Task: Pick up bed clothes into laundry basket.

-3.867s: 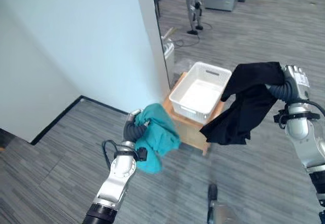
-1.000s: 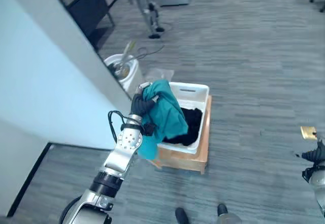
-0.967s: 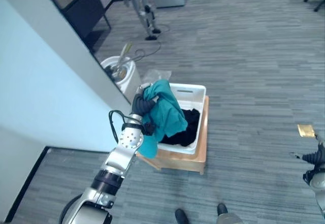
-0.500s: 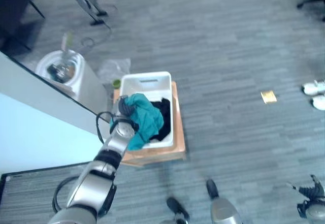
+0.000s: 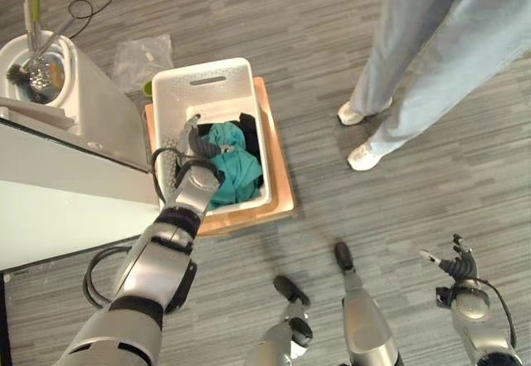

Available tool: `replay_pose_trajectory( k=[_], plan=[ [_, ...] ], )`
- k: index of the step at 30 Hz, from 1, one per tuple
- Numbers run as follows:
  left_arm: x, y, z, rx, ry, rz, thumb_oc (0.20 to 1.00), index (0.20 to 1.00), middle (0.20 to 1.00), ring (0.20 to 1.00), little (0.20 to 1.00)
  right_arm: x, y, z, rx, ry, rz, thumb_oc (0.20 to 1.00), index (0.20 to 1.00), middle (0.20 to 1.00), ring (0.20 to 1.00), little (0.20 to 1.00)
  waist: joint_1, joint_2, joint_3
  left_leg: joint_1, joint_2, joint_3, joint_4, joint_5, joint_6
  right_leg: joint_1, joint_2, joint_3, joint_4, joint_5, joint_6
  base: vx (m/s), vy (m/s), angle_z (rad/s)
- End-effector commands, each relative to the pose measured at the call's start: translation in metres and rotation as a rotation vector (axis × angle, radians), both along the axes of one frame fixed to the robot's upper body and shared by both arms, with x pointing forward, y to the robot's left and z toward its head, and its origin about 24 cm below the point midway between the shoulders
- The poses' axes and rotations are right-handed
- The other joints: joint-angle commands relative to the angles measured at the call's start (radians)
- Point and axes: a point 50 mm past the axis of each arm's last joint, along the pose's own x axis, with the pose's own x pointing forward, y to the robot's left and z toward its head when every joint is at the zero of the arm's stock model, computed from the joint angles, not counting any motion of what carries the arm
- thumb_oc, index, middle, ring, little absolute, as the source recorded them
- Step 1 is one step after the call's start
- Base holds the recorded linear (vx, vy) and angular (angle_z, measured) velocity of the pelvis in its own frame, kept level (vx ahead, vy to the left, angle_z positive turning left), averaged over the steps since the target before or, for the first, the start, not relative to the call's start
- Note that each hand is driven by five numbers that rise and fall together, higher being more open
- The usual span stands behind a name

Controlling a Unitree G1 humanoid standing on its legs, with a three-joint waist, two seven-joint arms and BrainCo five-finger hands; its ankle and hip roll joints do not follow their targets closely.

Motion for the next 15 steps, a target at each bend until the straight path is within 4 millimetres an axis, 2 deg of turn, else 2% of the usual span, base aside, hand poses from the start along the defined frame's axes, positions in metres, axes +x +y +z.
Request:
replay_pose_trajectory(
  k=[1, 5, 8, 9, 10, 11, 13, 15],
  plan=[
    [-0.024, -0.043, -0.032, -0.174, 0.049, -0.062, 1.0, 1.0, 1.0, 1.0, 1.0, 0.046, 0.015, 0.043, 0.022, -0.205, 0.079, 1.0, 1.0, 1.0, 1.0, 1.0, 0.089, 0.075, -0.043, 0.085, 0.19, -0.046, 0.008, 0.065, -0.206, 0.025, -0.048, -0.12, 0.014, -0.09, 0.047, 0.02, -0.007, -0.09],
    [-0.026, -0.043, -0.026, -0.217, 0.016, -0.076, 1.0, 1.0, 1.0, 1.0, 1.0, 0.042, 0.012, 0.046, -0.007, -0.212, 0.095, 1.0, 1.0, 1.0, 1.0, 1.0, 0.092, 0.068, -0.052, 0.091, 0.189, -0.057, 0.008, 0.061, -0.204, 0.043, -0.047, -0.127, 0.014, -0.097, 0.045, 0.01, -0.007, 0.29],
    [-0.038, -0.035, -0.003, -0.294, -0.127, -0.116, 1.0, 1.0, 1.0, 1.0, 1.0, 0.043, 0.009, 0.06, -0.036, -0.276, 0.095, 1.0, 1.0, 1.0, 1.0, 1.0, 0.116, 0.056, -0.078, 0.105, 0.189, -0.076, 0.008, 0.055, -0.198, 0.077, -0.038, -0.133, 0.014, -0.108, 0.04, 0.02, -0.063, 0.2],
    [-0.05, -0.027, 0.011, -0.334, -0.219, -0.13, 1.0, 1.0, 1.0, 1.0, 1.0, 0.045, 0.009, 0.073, -0.049, -0.331, 0.099, 1.0, 1.0, 1.0, 1.0, 1.0, 0.136, 0.036, -0.103, 0.126, 0.191, -0.09, 0.008, 0.049, -0.197, 0.109, -0.035, -0.146, 0.014, -0.115, 0.04, 0.03, -0.081, 0.14],
    [-0.053, -0.026, 0.013, -0.349, -0.237, -0.13, 1.0, 1.0, 1.0, 1.0, 1.0, 0.048, 0.012, 0.077, -0.049, -0.351, 0.113, 1.0, 1.0, 1.0, 1.0, 1.0, 0.143, 0.028, -0.112, 0.133, 0.192, -0.097, 0.008, 0.048, -0.197, 0.12, -0.033, -0.15, 0.014, -0.118, 0.039, 0.07, -0.126, 0.26],
    [-0.058, -0.022, 0.019, -0.376, -0.279, -0.113, 1.0, 1.0, 1.0, 1.0, 1.0, 0.054, 0.02, 0.087, -0.043, -0.39, 0.151, 1.0, 1.0, 1.0, 1.0, 1.0, 0.169, 0.0, -0.145, 0.153, 0.197, -0.108, 0.008, 0.046, -0.198, 0.153, -0.028, -0.164, 0.014, -0.127, 0.037, 0.06, -0.096, 0.29],
    [-0.059, -0.022, 0.021, -0.384, -0.289, -0.111, 1.0, 1.0, 1.0, 1.0, 1.0, 0.056, 0.024, 0.088, -0.046, -0.392, 0.166, 1.0, 1.0, 1.0, 1.0, 1.0, 0.177, -0.006, -0.159, 0.154, 0.2, -0.11, 0.008, 0.05, -0.2, 0.154, -0.026, -0.167, 0.014, -0.124, 0.036, 0.04, -0.05, 0.25],
    [-0.065, -0.019, 0.024, -0.449, -0.312, -0.11, 1.0, 1.0, 1.0, 1.0, 1.0, 0.061, 0.036, 0.092, -0.054, -0.404, 0.212, 1.0, 1.0, 1.0, 1.0, 1.0, 0.206, -0.028, -0.193, 0.164, 0.208, -0.121, 0.008, 0.051, -0.203, 0.175, -0.023, -0.186, 0.014, -0.126, 0.035, 0.04, -0.047, 0.17]
  ],
)
